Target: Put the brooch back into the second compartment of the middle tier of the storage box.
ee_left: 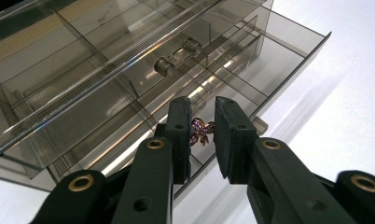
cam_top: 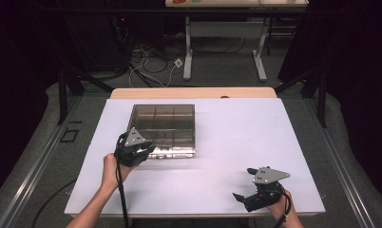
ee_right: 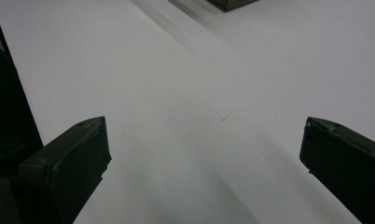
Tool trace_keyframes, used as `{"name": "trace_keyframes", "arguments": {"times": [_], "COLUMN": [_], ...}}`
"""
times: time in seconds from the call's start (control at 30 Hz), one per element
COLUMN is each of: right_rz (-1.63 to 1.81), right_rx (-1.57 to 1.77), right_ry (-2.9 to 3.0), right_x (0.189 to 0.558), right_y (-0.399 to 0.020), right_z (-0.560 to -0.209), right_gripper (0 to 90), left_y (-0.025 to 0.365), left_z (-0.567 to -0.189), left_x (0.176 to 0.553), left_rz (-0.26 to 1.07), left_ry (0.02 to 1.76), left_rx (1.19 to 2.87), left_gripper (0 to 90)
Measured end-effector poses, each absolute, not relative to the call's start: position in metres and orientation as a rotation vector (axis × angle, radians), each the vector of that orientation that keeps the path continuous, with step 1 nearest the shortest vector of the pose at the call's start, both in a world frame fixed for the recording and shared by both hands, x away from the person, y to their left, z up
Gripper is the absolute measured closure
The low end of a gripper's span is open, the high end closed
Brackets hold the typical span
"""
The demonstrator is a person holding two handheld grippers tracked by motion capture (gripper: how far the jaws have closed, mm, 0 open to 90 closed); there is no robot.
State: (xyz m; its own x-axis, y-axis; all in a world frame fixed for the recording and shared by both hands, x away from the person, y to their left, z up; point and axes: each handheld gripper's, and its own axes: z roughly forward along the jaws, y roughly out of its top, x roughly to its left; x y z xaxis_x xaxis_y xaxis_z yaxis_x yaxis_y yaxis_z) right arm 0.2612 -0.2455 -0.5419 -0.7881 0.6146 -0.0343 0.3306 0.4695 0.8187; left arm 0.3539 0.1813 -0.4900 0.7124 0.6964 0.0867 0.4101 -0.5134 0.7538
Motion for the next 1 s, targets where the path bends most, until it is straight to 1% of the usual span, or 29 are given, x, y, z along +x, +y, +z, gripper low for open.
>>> {"name": "trace_keyframes", "arguments": {"times": [0.4, 1.0], "right_rz": [1.232, 1.231], "right_rx": [0.801, 0.798], "right_ry": [2.392, 2.391], "right_x": [0.261, 0.261], "right_y": [-0.245, -0.246], "right_z": [-0.542, -0.542], "right_gripper": [1.0, 1.0], "left_y": [0.176, 0.168], "left_z": [-0.492, -0.493], "left_x": [0.362, 0.373], "left_rz": [0.508, 0.489], "left_ry": [0.839, 0.835], "left_rx": [2.163, 2.161], "left_gripper": [76.3, 76.3]}}
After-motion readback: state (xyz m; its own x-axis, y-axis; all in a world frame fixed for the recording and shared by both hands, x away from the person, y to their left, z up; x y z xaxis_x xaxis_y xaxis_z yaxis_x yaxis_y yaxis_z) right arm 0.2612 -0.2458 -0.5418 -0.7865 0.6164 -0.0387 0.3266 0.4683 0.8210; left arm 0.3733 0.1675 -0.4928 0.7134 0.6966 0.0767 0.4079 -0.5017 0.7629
